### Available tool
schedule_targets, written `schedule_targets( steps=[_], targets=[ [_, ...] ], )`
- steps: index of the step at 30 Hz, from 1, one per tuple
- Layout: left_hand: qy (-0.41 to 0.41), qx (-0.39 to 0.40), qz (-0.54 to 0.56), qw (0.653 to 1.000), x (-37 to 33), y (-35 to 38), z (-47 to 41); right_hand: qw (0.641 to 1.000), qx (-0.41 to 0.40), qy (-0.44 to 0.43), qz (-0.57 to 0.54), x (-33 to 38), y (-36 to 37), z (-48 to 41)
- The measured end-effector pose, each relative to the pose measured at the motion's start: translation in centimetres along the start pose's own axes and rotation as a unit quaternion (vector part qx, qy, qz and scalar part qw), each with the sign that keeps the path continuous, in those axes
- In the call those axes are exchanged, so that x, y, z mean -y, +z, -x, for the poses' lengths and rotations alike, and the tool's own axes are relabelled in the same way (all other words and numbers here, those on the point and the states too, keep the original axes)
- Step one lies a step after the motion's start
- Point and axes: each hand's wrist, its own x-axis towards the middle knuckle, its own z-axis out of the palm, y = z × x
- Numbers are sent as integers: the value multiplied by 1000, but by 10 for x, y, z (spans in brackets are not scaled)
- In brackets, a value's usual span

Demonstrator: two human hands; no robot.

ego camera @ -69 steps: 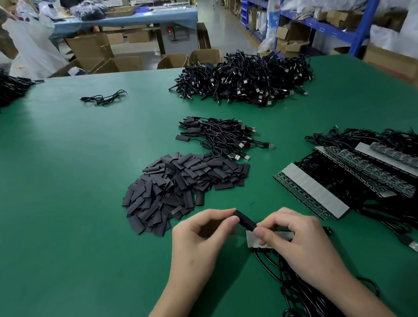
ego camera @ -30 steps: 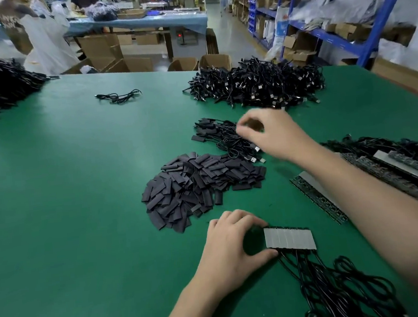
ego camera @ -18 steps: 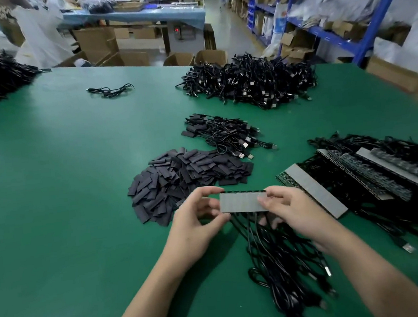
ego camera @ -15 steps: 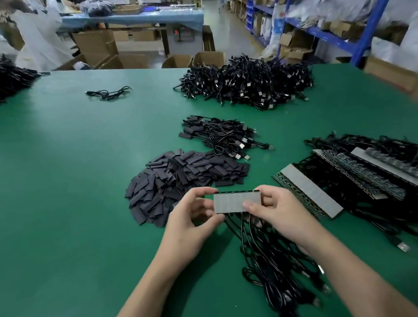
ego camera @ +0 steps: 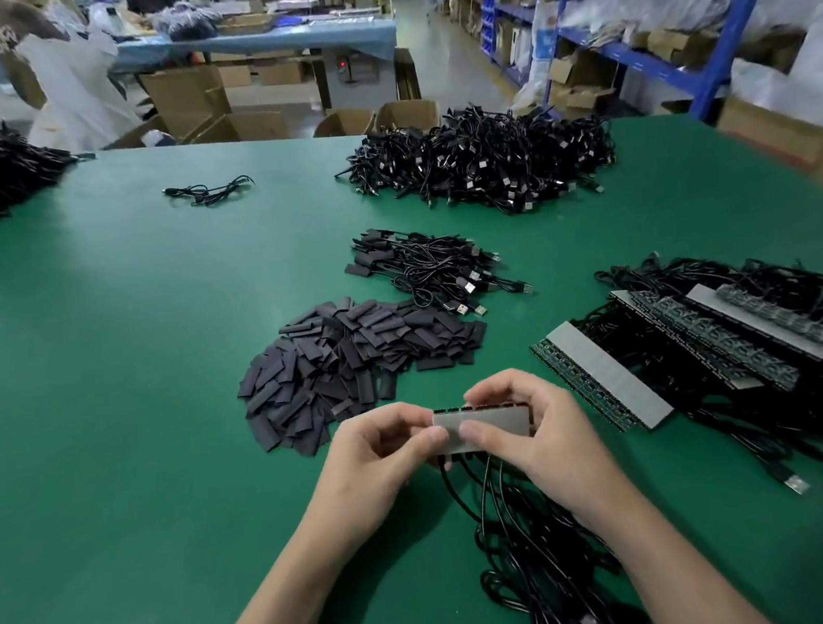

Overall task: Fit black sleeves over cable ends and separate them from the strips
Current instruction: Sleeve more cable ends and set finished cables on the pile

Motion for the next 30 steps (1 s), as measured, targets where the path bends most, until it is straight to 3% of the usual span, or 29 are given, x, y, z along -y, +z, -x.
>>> schedule_targets(
  steps=[4, 13, 30],
  targets=[
    [4, 27, -7, 1000, 0, 6, 2, 1000, 9, 20, -13, -4, -2, 0],
    [-4, -16, -58, 998, 6, 9, 2, 994, 28, 46, -90, -3, 8, 5],
    [-18, -25, -1, 1000, 8, 12, 2, 988, 29, 63, -139, 6, 11, 6]
  ],
)
